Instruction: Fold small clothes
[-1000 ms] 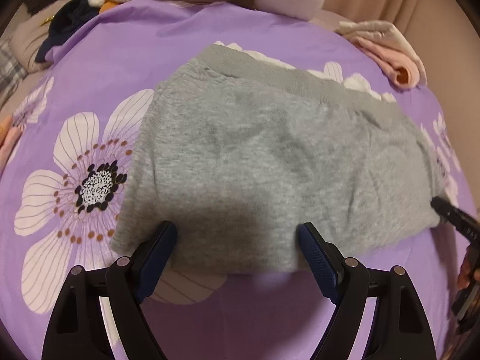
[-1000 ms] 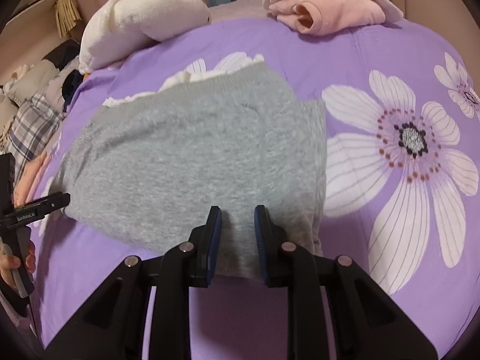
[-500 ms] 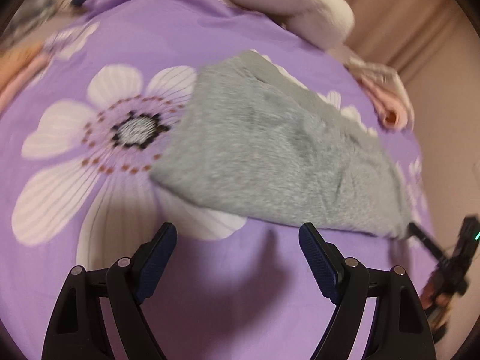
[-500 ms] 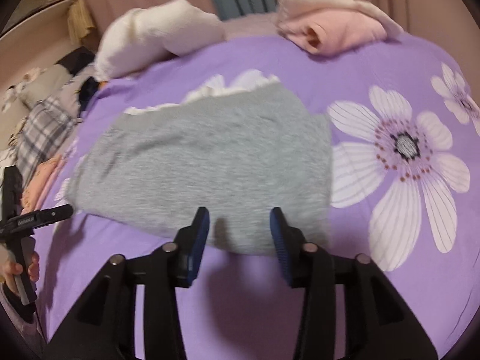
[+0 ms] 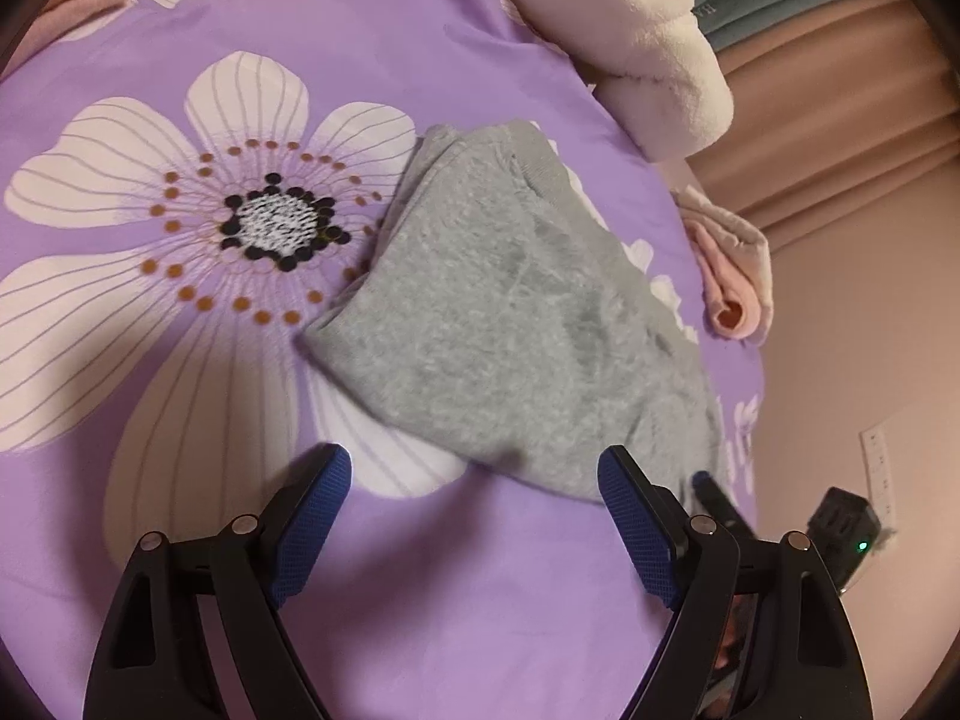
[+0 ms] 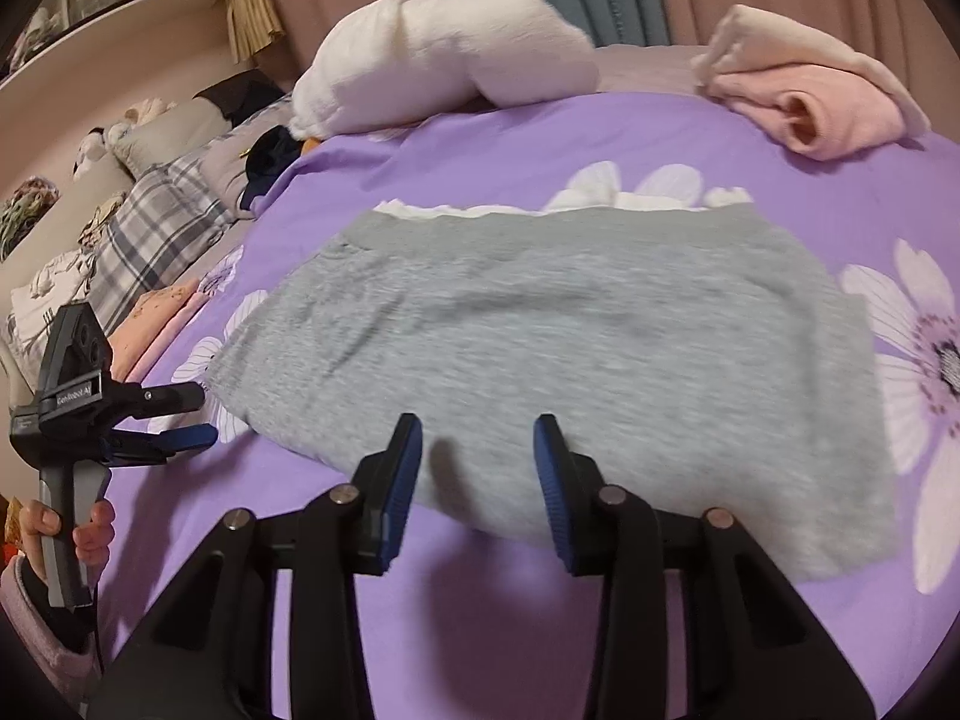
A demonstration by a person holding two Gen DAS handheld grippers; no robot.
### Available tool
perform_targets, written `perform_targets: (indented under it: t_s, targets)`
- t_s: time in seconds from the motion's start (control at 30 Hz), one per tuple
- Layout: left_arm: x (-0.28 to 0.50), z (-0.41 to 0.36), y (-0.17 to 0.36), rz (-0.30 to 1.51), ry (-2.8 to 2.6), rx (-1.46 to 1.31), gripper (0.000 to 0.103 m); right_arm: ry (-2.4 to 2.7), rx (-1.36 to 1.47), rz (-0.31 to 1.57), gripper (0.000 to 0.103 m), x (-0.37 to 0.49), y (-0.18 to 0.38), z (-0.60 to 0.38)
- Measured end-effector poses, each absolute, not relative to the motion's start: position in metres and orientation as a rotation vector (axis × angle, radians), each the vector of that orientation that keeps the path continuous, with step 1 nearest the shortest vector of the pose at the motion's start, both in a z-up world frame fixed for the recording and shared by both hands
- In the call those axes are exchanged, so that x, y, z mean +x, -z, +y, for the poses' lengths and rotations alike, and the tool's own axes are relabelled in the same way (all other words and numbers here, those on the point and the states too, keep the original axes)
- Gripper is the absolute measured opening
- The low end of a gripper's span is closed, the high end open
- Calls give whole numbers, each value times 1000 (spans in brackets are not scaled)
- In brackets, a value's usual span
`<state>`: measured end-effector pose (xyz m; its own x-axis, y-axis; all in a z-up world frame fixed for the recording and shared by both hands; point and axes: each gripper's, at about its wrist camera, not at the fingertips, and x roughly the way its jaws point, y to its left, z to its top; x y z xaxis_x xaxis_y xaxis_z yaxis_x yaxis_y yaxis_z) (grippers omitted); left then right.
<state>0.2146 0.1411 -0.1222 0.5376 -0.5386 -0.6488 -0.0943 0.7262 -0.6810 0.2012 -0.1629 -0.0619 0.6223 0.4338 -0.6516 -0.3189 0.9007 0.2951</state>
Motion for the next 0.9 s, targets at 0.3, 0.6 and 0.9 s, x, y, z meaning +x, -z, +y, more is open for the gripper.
perform_targets:
  t_s: [0.3,0.6,0.9]
  targets:
    - [236,139,130,974,316,-797,83,-450,143,891,30,200,89,-153]
    - [256,138,129,970,309,-793,83,-474,161,854,32,197,65,-163]
    - [279,131,130,986,312,-770,84,-436,268,753,31,237,36,-162]
